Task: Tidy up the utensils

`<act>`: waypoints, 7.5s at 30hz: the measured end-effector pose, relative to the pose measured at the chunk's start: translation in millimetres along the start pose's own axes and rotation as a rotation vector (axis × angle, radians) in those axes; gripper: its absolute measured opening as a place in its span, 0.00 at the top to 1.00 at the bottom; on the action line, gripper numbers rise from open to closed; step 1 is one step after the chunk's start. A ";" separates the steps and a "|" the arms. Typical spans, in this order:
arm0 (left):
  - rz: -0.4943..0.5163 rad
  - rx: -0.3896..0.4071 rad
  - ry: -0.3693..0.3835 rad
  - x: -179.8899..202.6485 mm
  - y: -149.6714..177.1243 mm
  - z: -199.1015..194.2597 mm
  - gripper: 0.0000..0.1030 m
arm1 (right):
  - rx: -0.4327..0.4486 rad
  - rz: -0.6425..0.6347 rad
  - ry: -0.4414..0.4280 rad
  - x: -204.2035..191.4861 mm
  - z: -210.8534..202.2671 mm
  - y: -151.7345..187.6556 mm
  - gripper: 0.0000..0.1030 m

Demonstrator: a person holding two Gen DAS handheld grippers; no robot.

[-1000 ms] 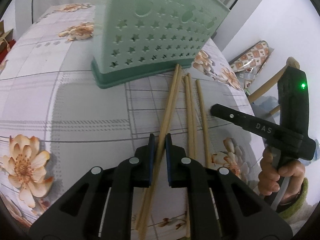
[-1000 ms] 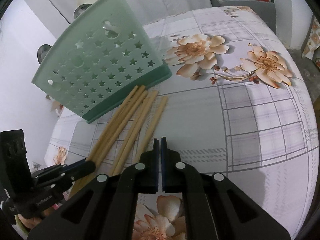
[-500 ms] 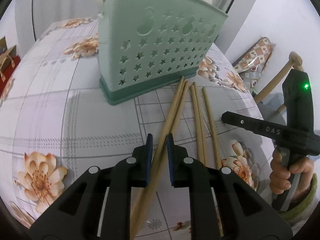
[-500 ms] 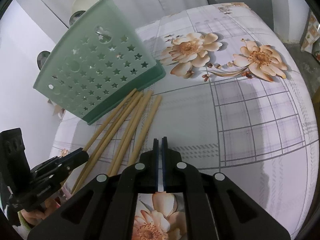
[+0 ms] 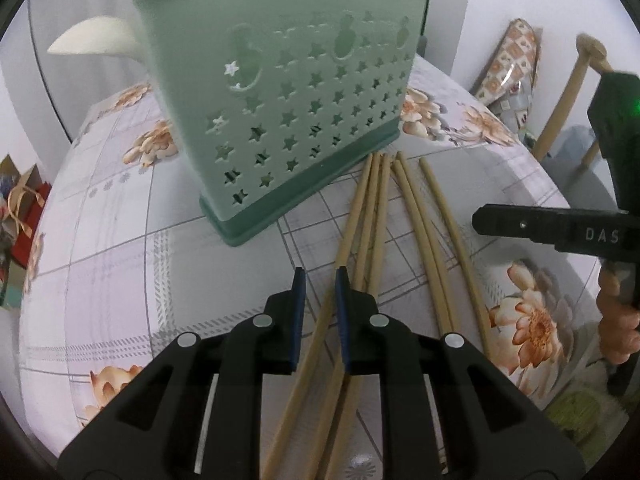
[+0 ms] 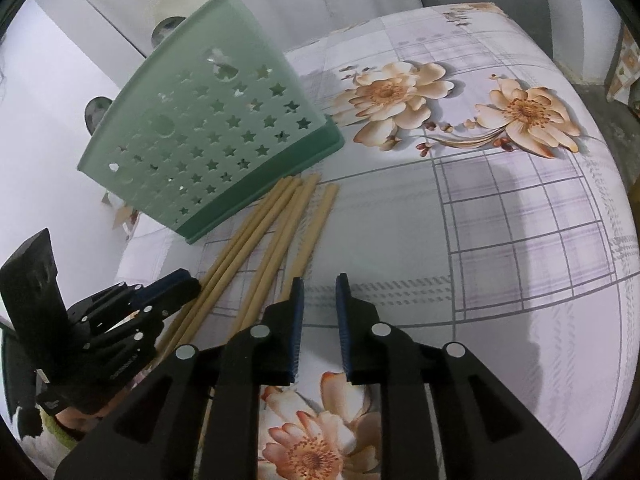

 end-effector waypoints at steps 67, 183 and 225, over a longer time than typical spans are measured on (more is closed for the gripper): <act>0.114 -0.070 0.018 24.0 -49.1 46.6 0.90 | -0.006 -0.217 0.178 -7.5 17.8 -21.6 0.92; -0.053 0.466 0.368 3.1 -139.9 -190.3 0.95 | 0.023 -0.126 0.143 22.7 0.2 -13.8 0.93; -0.391 0.784 0.093 -26.8 -253.3 -98.9 0.95 | 0.033 -0.125 0.148 21.2 0.9 -14.1 0.93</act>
Point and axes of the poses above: each gripper's, at about its wrist camera, not at the fingertips, and z roughly the way its jaws point, x to its right, y to its underside, the point moved 6 cm from there along z, roughly the way its jaws point, and after that the axes turned 10 degrees about -z, right-handed, at the moved point
